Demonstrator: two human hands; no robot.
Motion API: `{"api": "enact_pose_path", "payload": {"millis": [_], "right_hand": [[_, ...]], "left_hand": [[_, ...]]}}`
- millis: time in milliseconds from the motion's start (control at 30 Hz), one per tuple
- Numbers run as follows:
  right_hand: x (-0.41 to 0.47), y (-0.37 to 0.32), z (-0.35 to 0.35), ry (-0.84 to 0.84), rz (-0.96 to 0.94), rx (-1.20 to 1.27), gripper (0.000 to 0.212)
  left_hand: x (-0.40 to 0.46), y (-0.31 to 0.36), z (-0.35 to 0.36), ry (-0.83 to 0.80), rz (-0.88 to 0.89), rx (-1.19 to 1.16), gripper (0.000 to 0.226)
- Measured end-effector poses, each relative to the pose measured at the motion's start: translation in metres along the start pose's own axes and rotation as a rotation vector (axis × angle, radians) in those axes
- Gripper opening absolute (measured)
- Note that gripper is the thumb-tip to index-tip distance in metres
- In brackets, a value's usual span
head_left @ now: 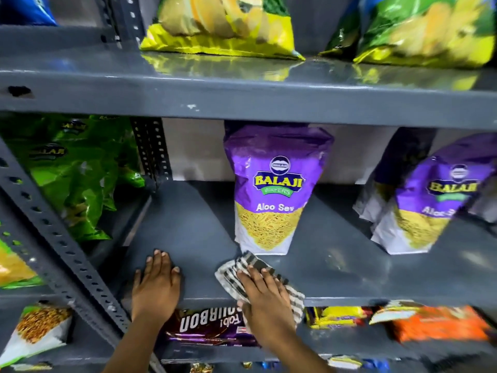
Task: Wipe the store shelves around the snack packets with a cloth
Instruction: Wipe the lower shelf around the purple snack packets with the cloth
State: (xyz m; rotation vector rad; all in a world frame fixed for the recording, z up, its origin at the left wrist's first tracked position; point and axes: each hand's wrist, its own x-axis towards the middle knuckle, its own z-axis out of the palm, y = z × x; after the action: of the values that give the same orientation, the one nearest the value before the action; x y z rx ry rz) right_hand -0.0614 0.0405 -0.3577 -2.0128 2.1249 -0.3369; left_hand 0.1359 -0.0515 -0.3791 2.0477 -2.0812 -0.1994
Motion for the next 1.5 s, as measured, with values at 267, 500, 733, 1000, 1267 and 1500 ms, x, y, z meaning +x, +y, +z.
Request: {"api": "enact_pose_path", "payload": {"millis": [267, 500, 733, 1000, 1267, 1500], "right_hand": [[-0.033, 0.111, -0.031, 0.048, 0.023, 0.07, 0.056], [0.065, 0.17, -0.146, 0.311, 0.046, 0.637, 0.03], [0.184, 0.213, -0.118, -0.35, -0.091, -0.087, 0.056], [0.194, 0.224, -0.074, -0.281, 0.015, 0.022, 0.049], [0.059, 0.211, -0.07, 0.033, -0.07, 0.172, 0.033], [0.123, 0.217, -0.126, 0.195, -0.004, 0.629, 0.032]], "left_hand": [[-0.043, 0.105, 0.014, -0.042, 0.076, -0.169, 0.067], [-0.024, 0.166, 0.019, -0.03, -0.117, -0.07, 0.055], [-0.019, 0.164, 0.031, -0.072, -0.121, -0.039, 0.057], [-0.014, 0.162, 0.037, 0.017, -0.126, -0.021, 0.057], [-0.019, 0.163, 0.037, 0.056, -0.141, -0.031, 0.083], [-0.02, 0.162, 0.036, 0.034, -0.157, -0.05, 0.083]]}}
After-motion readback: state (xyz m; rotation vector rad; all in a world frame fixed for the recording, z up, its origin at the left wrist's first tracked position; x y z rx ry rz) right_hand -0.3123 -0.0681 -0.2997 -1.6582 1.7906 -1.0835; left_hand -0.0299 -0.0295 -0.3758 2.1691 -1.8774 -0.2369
